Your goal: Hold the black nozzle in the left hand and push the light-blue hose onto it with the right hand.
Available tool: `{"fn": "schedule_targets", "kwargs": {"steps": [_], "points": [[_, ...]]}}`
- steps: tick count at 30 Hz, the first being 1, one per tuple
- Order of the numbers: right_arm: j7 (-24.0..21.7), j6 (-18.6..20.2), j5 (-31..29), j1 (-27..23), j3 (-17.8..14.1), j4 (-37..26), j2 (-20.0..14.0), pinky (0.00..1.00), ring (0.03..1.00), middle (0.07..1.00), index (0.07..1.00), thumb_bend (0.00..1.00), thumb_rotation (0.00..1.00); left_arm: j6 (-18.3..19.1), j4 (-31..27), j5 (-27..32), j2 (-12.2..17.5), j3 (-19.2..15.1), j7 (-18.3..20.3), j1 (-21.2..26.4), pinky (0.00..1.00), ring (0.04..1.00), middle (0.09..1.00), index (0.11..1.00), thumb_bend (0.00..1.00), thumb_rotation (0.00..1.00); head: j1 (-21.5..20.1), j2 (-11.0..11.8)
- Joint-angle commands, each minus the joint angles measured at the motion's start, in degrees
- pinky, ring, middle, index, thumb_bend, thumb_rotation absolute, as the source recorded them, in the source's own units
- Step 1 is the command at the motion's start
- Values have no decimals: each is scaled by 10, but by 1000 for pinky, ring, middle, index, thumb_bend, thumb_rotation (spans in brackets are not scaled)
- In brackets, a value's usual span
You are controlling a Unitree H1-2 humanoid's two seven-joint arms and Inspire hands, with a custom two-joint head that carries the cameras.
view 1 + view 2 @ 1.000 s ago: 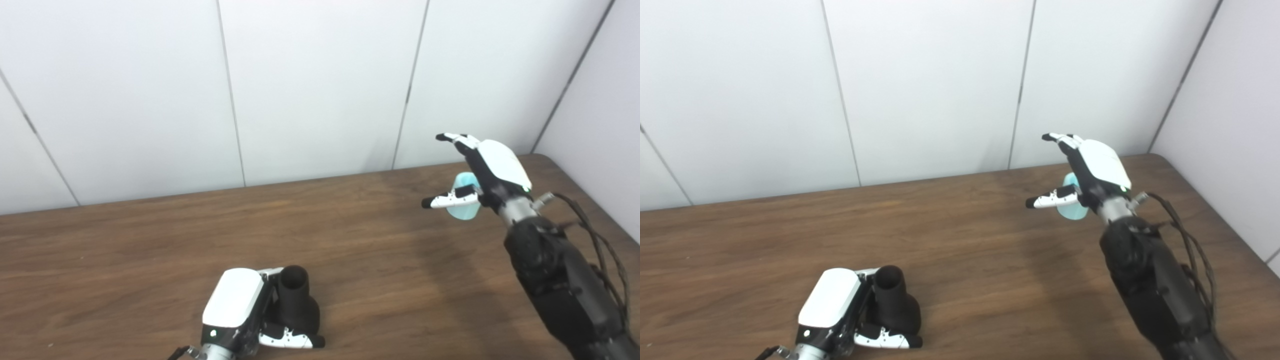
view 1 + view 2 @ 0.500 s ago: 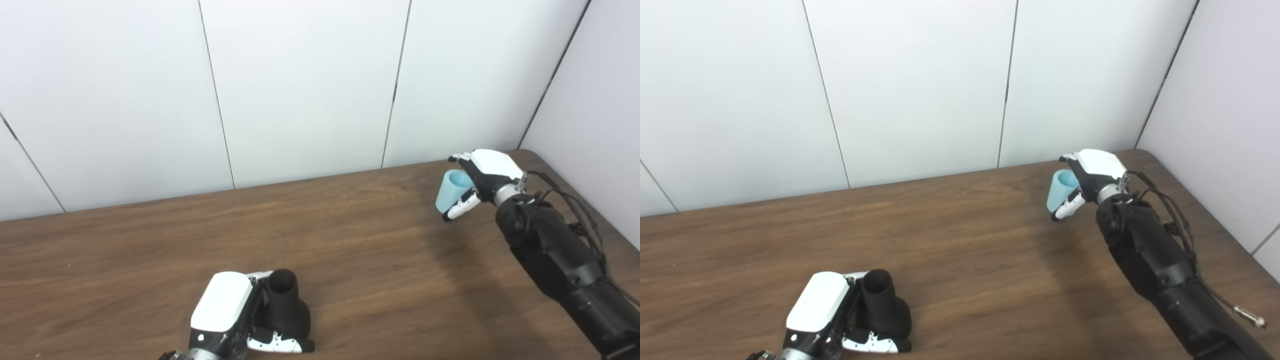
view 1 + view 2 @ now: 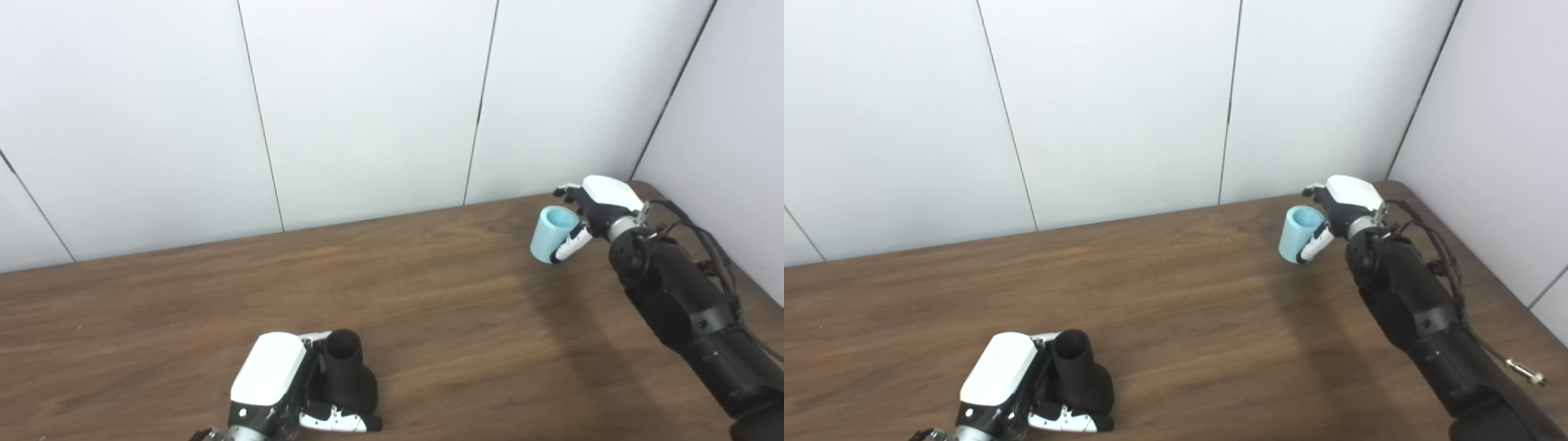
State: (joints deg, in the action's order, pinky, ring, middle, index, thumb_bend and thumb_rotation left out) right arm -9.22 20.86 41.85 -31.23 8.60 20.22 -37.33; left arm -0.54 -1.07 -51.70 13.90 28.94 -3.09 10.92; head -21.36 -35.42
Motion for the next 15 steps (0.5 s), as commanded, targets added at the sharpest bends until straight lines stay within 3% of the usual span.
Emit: {"fn": "schedule_targets", "kwargs": {"steps": [1, 8, 11, 15], "points": [[27, -17, -8, -27, -16, -6, -16, 583, 677, 739, 793, 955, 128, 19, 25, -16, 17, 7, 44, -21, 285, 364, 476, 485, 526, 0, -1, -1], [20, -15, -30, -26, -20, -15, -19, 588, 668, 730, 779, 936, 102, 20, 27, -19, 17, 7, 46, -23, 273, 353, 475, 485, 526, 0, 2, -3], [17, -15, -31, -27, -18, -18, -21, 517, 605, 680, 774, 935, 97, 22, 25, -22, 17, 7, 47, -24, 270, 349, 475, 485, 527, 0, 4, -4], [14, -19, -44, -26, -21, -21, -21, 544, 631, 713, 776, 936, 83, 27, 21, -23, 16, 8, 54, -25, 289, 370, 477, 486, 526, 0, 13, -6]]}}
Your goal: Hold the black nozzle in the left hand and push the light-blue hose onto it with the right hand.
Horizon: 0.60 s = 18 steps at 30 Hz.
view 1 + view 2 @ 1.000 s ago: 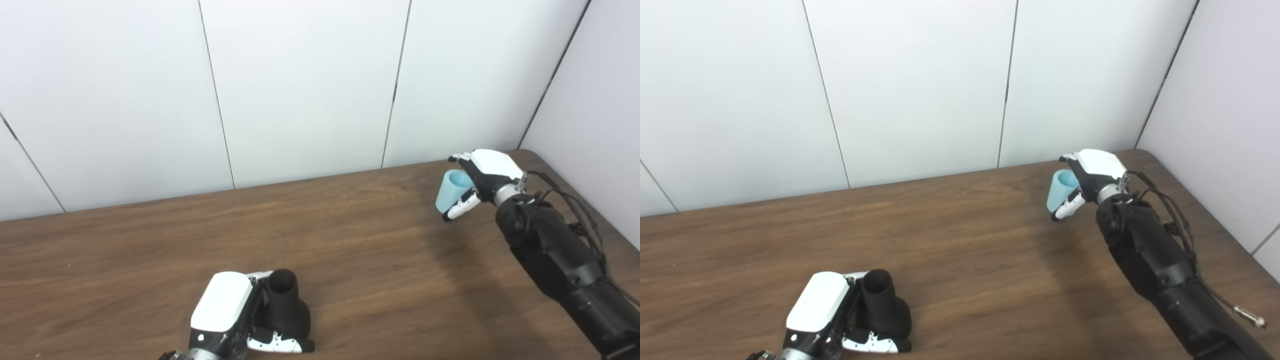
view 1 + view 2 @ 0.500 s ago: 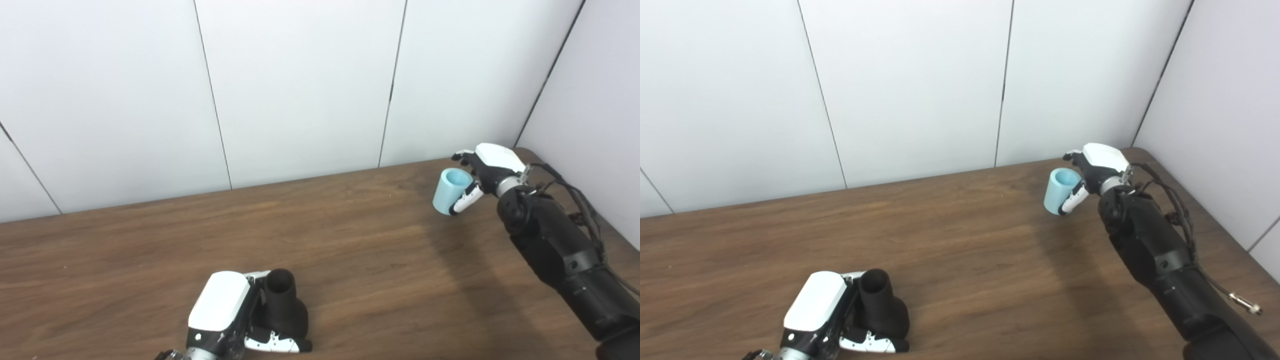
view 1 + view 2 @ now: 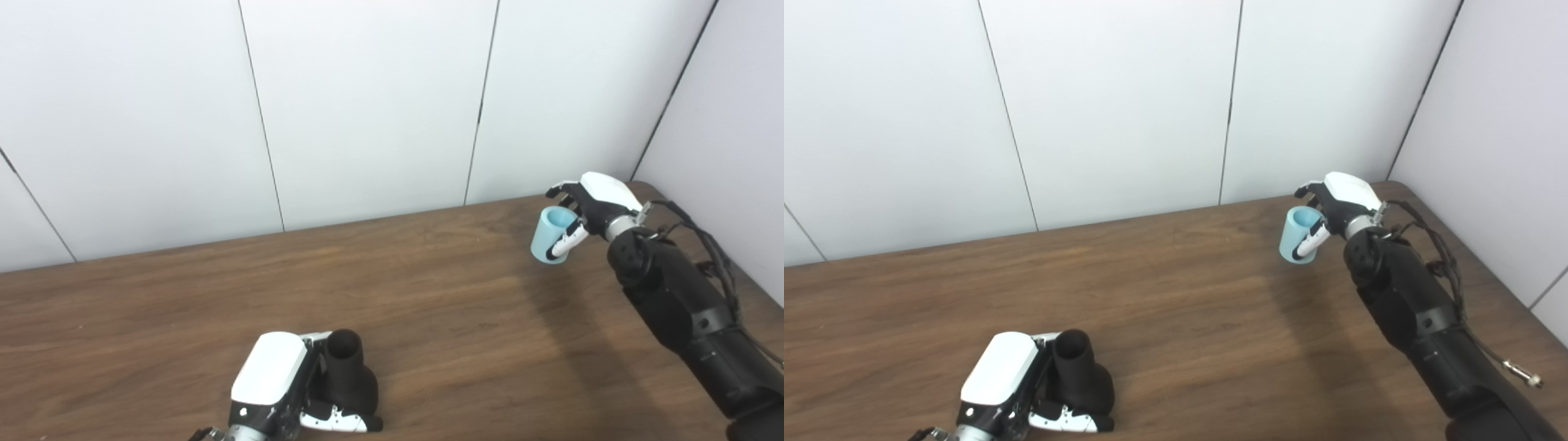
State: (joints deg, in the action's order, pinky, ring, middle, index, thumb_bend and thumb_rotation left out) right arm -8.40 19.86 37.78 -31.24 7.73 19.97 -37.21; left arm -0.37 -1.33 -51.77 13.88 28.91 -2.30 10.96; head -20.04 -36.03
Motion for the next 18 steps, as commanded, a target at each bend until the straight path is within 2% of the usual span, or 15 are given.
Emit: {"fn": "schedule_targets", "kwargs": {"steps": [1, 3, 4, 7, 8, 10, 11, 12, 13, 15, 17, 18], "points": [[3, -5, -3, -26, -10, -21, -23, 547, 633, 715, 781, 929, 86, 26, 23, -22, 16, 9, 46, -26, 291, 372, 477, 486, 526, 0, 0, -1], [1, -5, -4, -28, -8, -13, -24, 559, 638, 715, 788, 918, 89, 27, 22, -22, 16, 9, 48, -27, 292, 375, 478, 486, 526, 0, 1, -2], [-2, -4, -6, -27, -8, -17, -24, 563, 637, 713, 789, 913, 90, 26, 21, -21, 15, 8, 47, -27, 293, 376, 438, 491, 524, 0, 2, -3], [-12, 9, -6, -23, -8, -27, -22, 554, 605, 683, 779, 881, 69, 27, 21, -20, 14, 8, 48, -28, 295, 374, 473, 486, 526, 0, 11, -2], [-9, 7, -6, -24, -7, -20, -21, 597, 607, 666, 768, 876, 59, 28, 22, -20, 13, 9, 50, -28, 297, 381, 430, 493, 523, 0, 13, -2], [2, 4, -4, -23, -8, -14, -17, 650, 604, 625, 742, 870, 37, 31, 25, -21, 11, 10, 51, -29, 305, 392, 408, 499, 521, 0, 19, 0], [11, -1, -4, -22, -10, -11, -14, 667, 589, 544, 722, 692, 15, 33, 25, -22, 10, 11, 53, -29, 308, 395, 403, 500, 521, 0, 20, 0], [23, -11, -5, -20, -12, -7, -13, 681, 575, 515, 701, 632, 7, 34, 26, -21, 9, 11, 54, -29, 309, 396, 401, 500, 520, 0, 21, 1], [34, -20, -5, -20, -12, -1, -12, 640, 545, 497, 656, 593, 3, 34, 26, -19, 9, 11, 55, -29, 300, 383, 446, 492, 524, 0, 21, 1], [51, -27, -3, -20, -11, 7, -10, 530, 445, 494, 560, 537, 0, 34, 26, -16, 8, 10, 56, -29, 291, 370, 468, 487, 526, 0, 22, 1], [55, -22, -1, -20, -9, 2, -7, 446, 409, 514, 515, 520, 0, 34, 27, -15, 7, 10, 58, -28, 294, 370, 475, 486, 526, 0, 21, 1], [55, -19, -1, -20, -9, -1, -7, 435, 404, 517, 506, 518, 0, 35, 27, -15, 7, 10, 58, -27, 295, 370, 476, 486, 526, 0, 20, 2]]}}
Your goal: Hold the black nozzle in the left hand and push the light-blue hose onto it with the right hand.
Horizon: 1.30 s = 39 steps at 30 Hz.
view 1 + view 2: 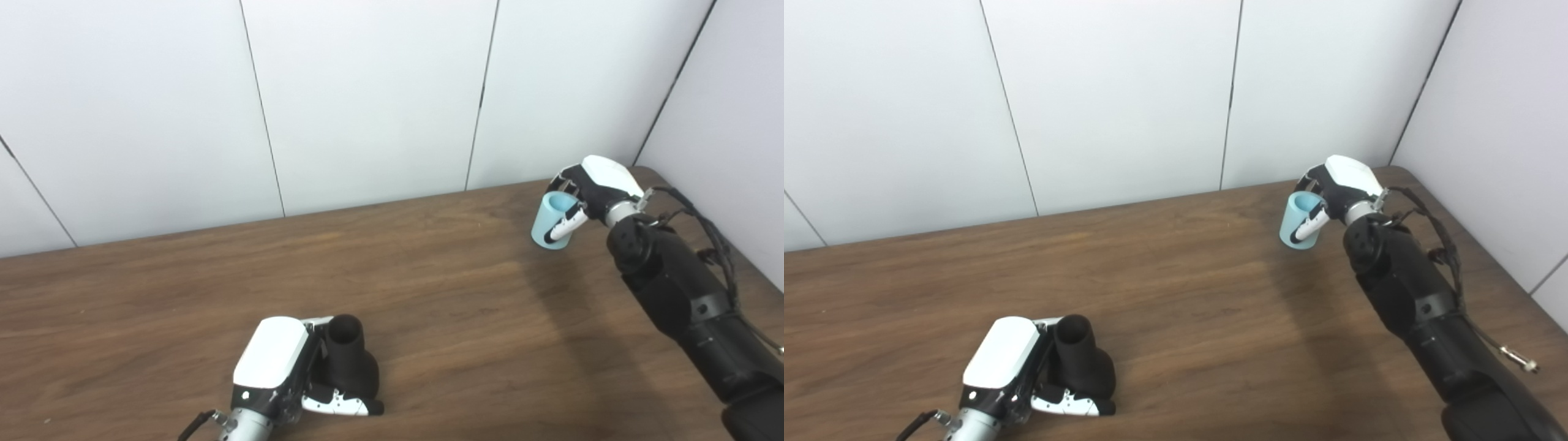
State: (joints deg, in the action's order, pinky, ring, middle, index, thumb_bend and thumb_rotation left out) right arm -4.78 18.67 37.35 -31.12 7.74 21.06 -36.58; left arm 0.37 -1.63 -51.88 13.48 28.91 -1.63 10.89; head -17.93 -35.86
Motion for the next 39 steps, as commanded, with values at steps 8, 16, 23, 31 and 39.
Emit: {"fn": "schedule_targets", "kwargs": {"steps": [8, 16, 23, 31, 39], "points": [[21, -12, 1, -24, -7, -3, -13, 394, 383, 502, 539, 512, 0, 22, 39, -19, 13, 11, 40, -22, 290, 372, 477, 486, 526, 0, -2, 1], [19, -12, 9, -15, -7, -40, -20, 443, 402, 516, 509, 516, 0, 24, 36, -14, 11, 10, 42, -26, 295, 378, 477, 486, 526, 0, 9, 0], [-2, -15, 8, 27, -22, -189, -24, 506, 417, 503, 488, 520, 0, 32, 28, -22, 5, 13, 47, -29, 306, 387, 418, 492, 522, 0, 28, -4], [-69, 35, -9, 90, -50, -404, 5, 415, 393, 500, 511, 517, 0, 35, 29, -29, -2, 20, 47, -30, 299, 381, 411, 495, 521, 0, 66, -6], [-98, 52, -28, 161, -68, -547, 61, 396, 393, 514, 516, 515, 0, 49, 26, -44, -17, 32, 52, -31, 304, 394, 402, 495, 521, 0, 112, -9]]}}
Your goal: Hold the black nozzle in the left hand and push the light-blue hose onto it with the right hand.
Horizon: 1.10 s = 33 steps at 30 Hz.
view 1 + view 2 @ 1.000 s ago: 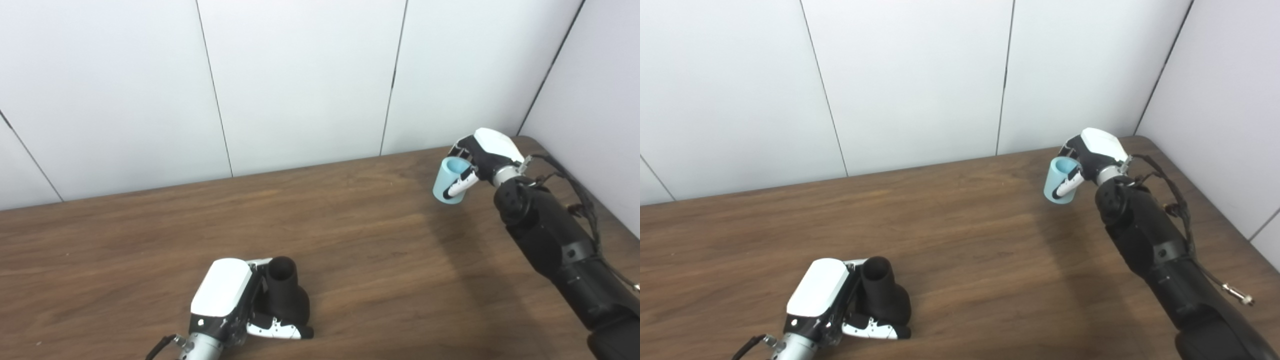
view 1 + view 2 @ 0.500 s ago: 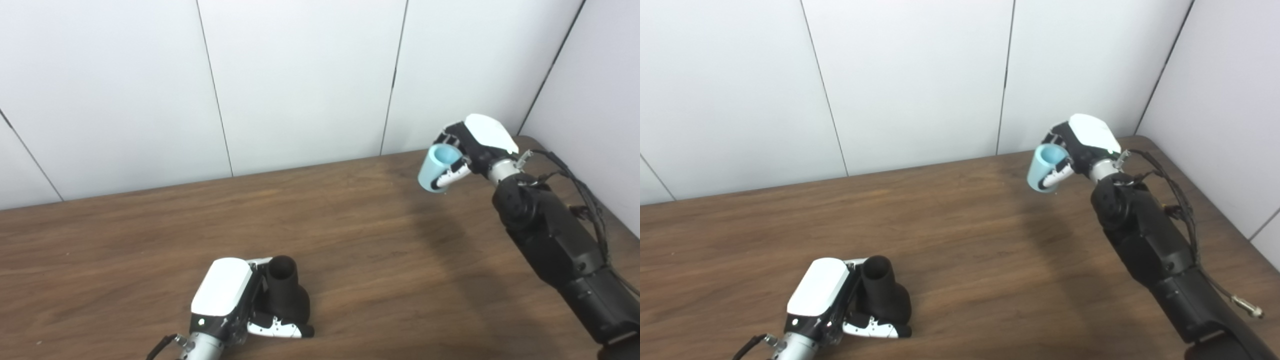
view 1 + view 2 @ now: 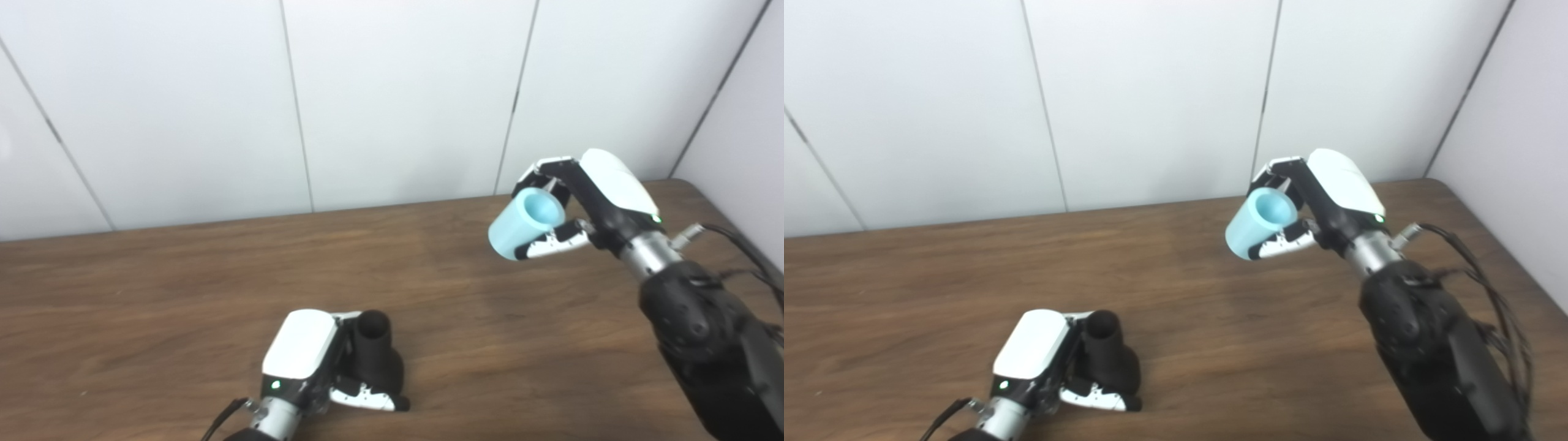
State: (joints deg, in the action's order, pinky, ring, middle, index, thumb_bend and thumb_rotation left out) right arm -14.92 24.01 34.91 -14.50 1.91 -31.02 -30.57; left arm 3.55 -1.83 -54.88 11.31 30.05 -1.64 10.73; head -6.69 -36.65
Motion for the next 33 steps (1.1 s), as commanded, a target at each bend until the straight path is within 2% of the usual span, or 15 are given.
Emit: {"fn": "schedule_targets", "kwargs": {"steps": [1, 8, 10, 12, 15, 16, 17, 19, 21, 32, 33], "points": [[1, 0, -5, 5, -11, -41, 9, 396, 393, 514, 519, 515, 0, 19, 28, -15, 4, 22, 53, -30, 300, 389, 401, 493, 521, 0, 3, -1], [-6, -11, -23, 45, -25, -111, 51, 353, 375, 508, 526, 514, 0, 41, 25, -21, -5, 31, 69, -29, 302, 396, 403, 489, 522, 0, 29, -4], [-8, -7, -35, 51, -30, -127, 63, 329, 370, 502, 531, 513, 0, 47, 23, -22, -6, 34, 71, -29, 300, 390, 462, 486, 525, 0, 32, -5], [-4, -11, -38, 54, -31, -148, 78, 320, 367, 501, 534, 512, 0, 45, 23, -20, -8, 35, 65, -32, 302, 391, 474, 486, 525, 0, 41, -8], [1, -28, -35, 59, -28, -167, 94, 324, 372, 507, 523, 514, 0, 45, 23, -22, -10, 38, 64, -34, 299, 388, 477, 485, 526, 0, 52, -10], [1, -32, -35, 60, -29, -171, 98, 318, 372, 510, 523, 513, 0, 45, 22, -23, -10, 39, 64, -35, 300, 390, 439, 488, 523, 0, 53, -10], [0, -36, -31, 62, -27, -176, 104, 315, 372, 511, 524, 513, 0, 45, 22, -24, -10, 40, 63, -36, 301, 391, 419, 489, 522, 0, 57, -11], [-1, -43, -25, 64, -24, -183, 115, 319, 376, 513, 518, 514, 0, 45, 21, -25, -10, 42, 62, -37, 287, 375, 465, 485, 525, 0, 62, -12], [-3, -45, -22, 65, -18, -190, 128, 318, 379, 513, 514, 515, 0, 51, 17, -27, -11, 43, 66, -38, 279, 365, 474, 485, 526, 0, 66, -12], [-17, -55, -5, 73, 21, -190, 171, 323, 383, 507, 516, 515, 0, 58, 15, -30, -10, 48, 67, -38, 286, 378, 478, 485, 526, 0, 61, -16], [-18, -53, -6, 76, 23, -189, 176, 323, 382, 507, 516, 516, 0, 56, 16, -29, -10, 48, 65, -38, 291, 386, 440, 487, 524, 0, 61, -15]]}}
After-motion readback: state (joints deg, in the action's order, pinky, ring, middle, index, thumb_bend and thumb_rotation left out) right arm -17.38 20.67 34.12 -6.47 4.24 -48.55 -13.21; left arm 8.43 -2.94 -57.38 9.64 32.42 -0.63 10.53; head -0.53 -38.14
